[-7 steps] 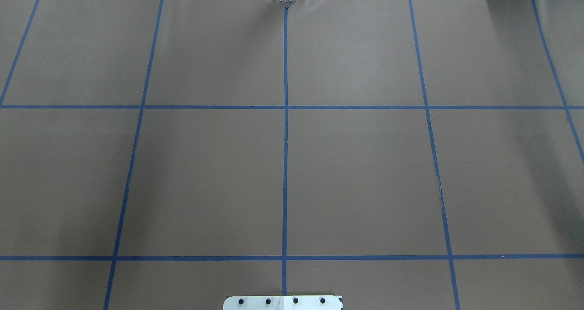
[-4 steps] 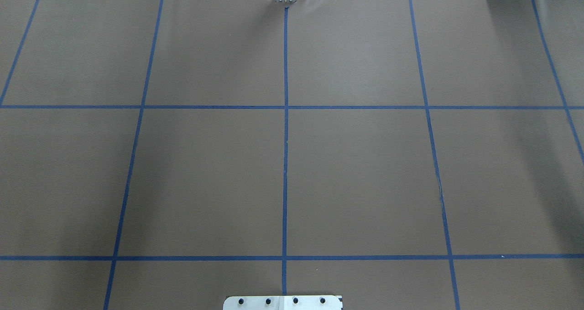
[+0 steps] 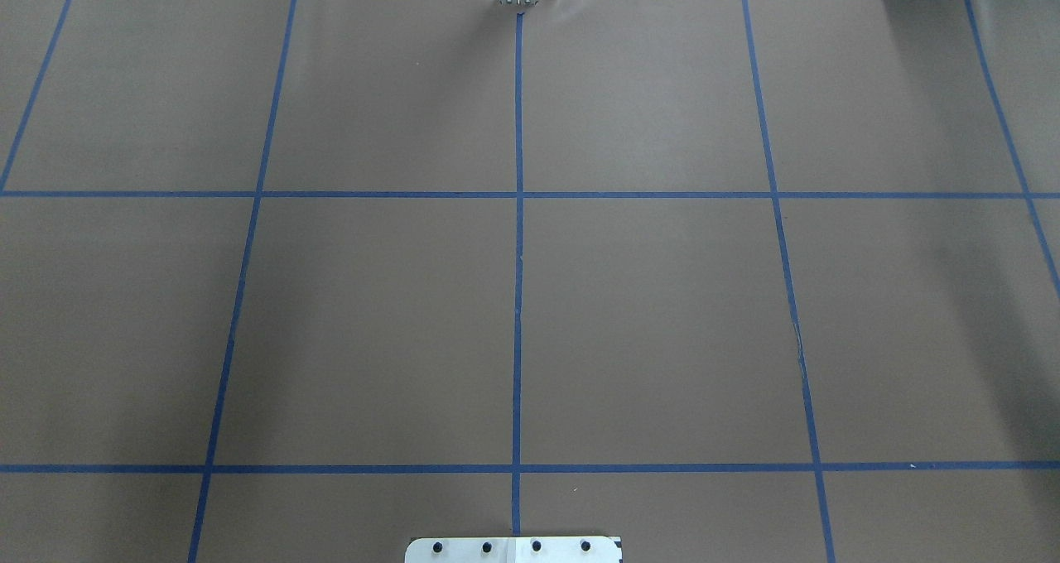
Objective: Place and press bell with both arms
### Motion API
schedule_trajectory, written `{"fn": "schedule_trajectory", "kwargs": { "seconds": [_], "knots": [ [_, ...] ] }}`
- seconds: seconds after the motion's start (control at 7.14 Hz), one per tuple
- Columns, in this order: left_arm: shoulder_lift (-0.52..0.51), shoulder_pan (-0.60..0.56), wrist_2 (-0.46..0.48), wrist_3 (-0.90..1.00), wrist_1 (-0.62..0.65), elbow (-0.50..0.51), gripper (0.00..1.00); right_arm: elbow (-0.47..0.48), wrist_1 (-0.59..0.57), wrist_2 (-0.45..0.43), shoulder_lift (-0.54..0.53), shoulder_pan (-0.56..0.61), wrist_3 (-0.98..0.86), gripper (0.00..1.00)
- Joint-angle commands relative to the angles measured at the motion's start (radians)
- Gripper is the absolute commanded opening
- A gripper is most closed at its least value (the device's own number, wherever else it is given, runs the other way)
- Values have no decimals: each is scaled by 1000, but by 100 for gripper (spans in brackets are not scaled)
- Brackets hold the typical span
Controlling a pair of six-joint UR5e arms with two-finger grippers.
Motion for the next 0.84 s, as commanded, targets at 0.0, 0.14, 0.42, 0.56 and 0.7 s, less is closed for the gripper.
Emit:
{"fn": "schedule_trajectory", "kwargs": {
  "seconds": [0.0, 0.14, 0.42, 0.56, 0.7],
  "knots": [
    [0, 1, -2, -1, 0, -2, 100, -1, 0, -1, 0, -3, -7, 100],
    [0, 2, -2, -1, 0, -3, 100, 7, 6, 2, 0, -3, -10, 100],
    [0, 2, 0, -1, -12, -2, 100, -20, 81, 4, -5, -8, -7, 100],
    [0, 2, -2, -9, -12, -3, 100, -21, 86, 13, -9, -15, -7, 100],
    [18, 3, -2, -21, -15, -2, 100, -21, 86, 20, -10, -26, -7, 100]
  ]
}}
